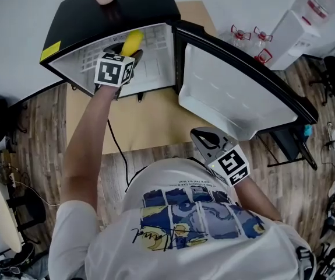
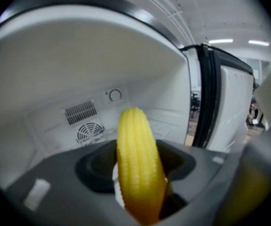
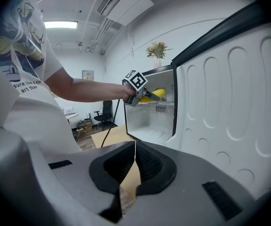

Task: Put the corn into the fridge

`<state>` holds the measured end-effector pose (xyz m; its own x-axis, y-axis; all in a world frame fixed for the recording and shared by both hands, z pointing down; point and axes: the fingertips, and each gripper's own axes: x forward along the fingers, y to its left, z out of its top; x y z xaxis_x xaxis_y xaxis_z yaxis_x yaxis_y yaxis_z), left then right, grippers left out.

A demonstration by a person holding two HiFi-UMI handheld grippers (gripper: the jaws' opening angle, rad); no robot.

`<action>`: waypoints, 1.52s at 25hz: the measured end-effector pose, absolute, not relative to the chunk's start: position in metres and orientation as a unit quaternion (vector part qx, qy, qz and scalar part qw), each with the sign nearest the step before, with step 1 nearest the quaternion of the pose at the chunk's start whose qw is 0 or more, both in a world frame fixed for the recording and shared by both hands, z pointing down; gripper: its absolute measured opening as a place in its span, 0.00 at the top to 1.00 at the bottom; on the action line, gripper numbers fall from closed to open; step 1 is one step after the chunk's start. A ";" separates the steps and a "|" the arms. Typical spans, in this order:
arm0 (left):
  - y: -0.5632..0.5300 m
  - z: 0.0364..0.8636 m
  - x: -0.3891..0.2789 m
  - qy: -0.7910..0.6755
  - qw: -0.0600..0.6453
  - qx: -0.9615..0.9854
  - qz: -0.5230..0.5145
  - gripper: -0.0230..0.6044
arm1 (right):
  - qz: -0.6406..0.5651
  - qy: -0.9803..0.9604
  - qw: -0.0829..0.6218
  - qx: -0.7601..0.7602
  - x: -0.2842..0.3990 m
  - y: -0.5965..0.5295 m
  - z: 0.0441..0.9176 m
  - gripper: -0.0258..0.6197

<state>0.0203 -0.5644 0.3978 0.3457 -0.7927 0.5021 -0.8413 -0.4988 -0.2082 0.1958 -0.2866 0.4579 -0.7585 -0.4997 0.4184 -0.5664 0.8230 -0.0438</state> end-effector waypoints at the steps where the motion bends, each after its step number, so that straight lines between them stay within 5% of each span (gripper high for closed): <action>1: -0.569 0.399 0.021 -0.500 0.039 0.816 0.288 0.55 | 0.085 -0.934 0.196 0.286 0.198 -0.287 0.458 0.94; 38: -0.624 0.408 0.040 -0.487 -0.023 0.808 0.331 0.54 | 0.119 -0.924 0.199 0.304 0.221 -0.300 0.471 0.94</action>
